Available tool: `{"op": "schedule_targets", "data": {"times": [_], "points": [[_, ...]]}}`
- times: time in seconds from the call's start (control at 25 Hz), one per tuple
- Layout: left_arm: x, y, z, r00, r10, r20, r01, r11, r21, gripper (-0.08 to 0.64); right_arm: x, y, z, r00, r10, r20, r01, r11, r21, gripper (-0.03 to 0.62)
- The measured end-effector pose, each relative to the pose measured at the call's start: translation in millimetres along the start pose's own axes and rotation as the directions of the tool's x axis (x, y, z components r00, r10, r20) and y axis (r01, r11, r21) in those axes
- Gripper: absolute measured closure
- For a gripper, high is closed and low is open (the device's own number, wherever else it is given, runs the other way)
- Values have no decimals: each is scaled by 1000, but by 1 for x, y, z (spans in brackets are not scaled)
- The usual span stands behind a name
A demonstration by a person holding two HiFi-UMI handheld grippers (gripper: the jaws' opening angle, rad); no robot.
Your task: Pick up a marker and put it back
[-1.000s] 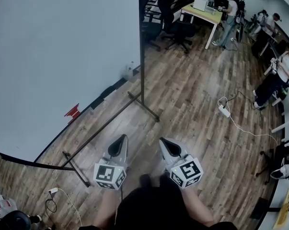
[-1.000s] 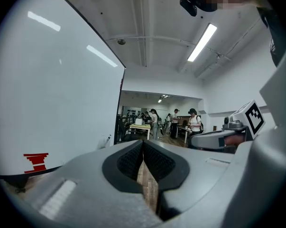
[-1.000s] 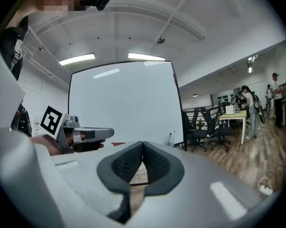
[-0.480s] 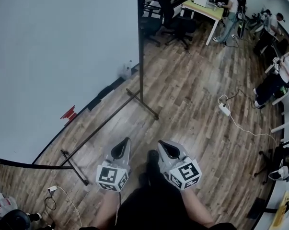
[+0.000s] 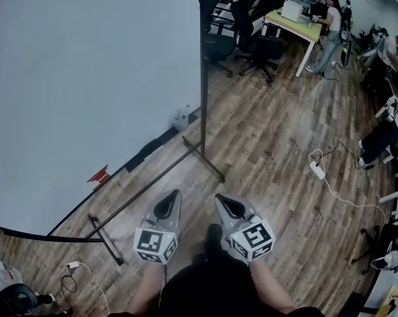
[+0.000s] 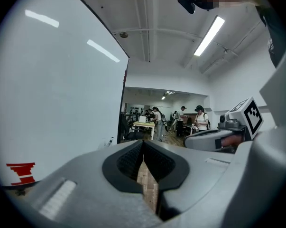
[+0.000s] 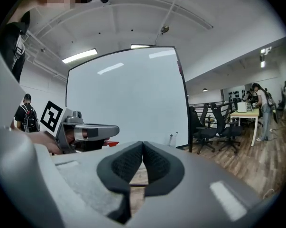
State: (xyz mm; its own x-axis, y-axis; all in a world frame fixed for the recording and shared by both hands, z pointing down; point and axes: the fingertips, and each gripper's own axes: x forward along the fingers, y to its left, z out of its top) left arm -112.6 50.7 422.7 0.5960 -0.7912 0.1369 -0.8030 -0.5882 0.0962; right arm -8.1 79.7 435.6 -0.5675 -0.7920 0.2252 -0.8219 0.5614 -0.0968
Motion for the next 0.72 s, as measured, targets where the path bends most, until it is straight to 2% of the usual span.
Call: {"op": "schedule_targets", "data": {"times": [0.2, 0.4, 0.56, 0.72], "points": [[39, 12, 12, 1000, 31, 3, -31, 1000, 2, 549, 25, -37, 15, 1000, 10, 13, -10, 1000, 6, 589], [73, 19, 13, 998, 58, -7, -58, 998, 1, 549, 46, -76, 21, 1000, -22, 10, 22, 1000, 5, 589], [94, 19, 14, 997, 80, -15, -80, 997, 3, 549, 58, -100, 22, 1000, -9, 11, 9, 1000, 8, 589], [110, 21, 14, 995, 98, -28, -98, 995, 7, 549, 67, -116, 23, 1000, 21, 12, -21, 999, 47, 589]]}}
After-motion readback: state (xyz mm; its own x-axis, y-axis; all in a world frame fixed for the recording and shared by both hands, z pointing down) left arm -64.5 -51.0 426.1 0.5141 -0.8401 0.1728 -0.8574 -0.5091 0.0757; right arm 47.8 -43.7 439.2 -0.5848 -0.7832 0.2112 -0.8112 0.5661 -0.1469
